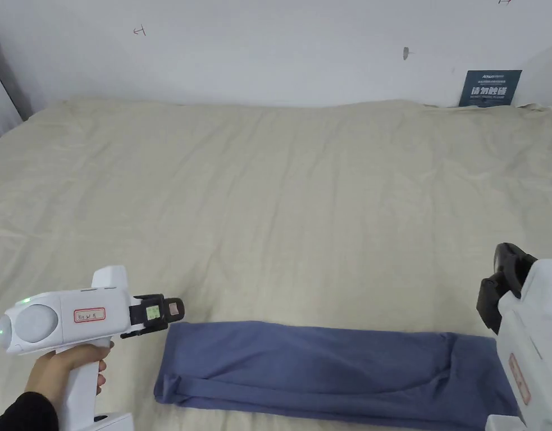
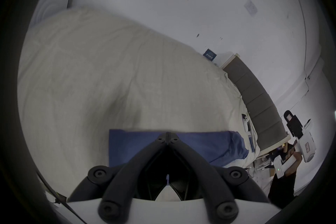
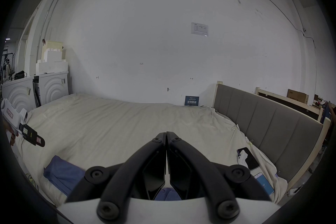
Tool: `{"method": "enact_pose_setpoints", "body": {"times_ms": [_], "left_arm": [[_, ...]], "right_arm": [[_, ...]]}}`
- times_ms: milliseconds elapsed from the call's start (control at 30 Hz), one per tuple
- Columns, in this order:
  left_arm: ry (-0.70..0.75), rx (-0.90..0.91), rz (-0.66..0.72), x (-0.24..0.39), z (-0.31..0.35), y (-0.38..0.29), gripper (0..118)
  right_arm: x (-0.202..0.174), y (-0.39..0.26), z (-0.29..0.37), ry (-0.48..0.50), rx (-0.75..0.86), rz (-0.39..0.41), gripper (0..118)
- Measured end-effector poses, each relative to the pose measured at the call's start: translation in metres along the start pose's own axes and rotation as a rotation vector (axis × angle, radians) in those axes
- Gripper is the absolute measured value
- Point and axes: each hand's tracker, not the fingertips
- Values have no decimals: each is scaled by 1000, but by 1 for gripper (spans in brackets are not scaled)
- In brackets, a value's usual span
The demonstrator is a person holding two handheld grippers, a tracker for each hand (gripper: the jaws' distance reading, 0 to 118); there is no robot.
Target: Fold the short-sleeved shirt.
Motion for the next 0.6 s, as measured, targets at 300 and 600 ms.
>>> {"method": "enact_pose_setpoints", "body": {"times_ms": [300, 600], "left_arm": [[38, -201, 126, -55, -33, -18, 67], [30, -268, 132, -86, -66, -31, 68]], "right_arm": [[-9, -6, -11, -14, -46, 19, 0], [-14, -10, -17, -25, -86, 37, 0]]}}
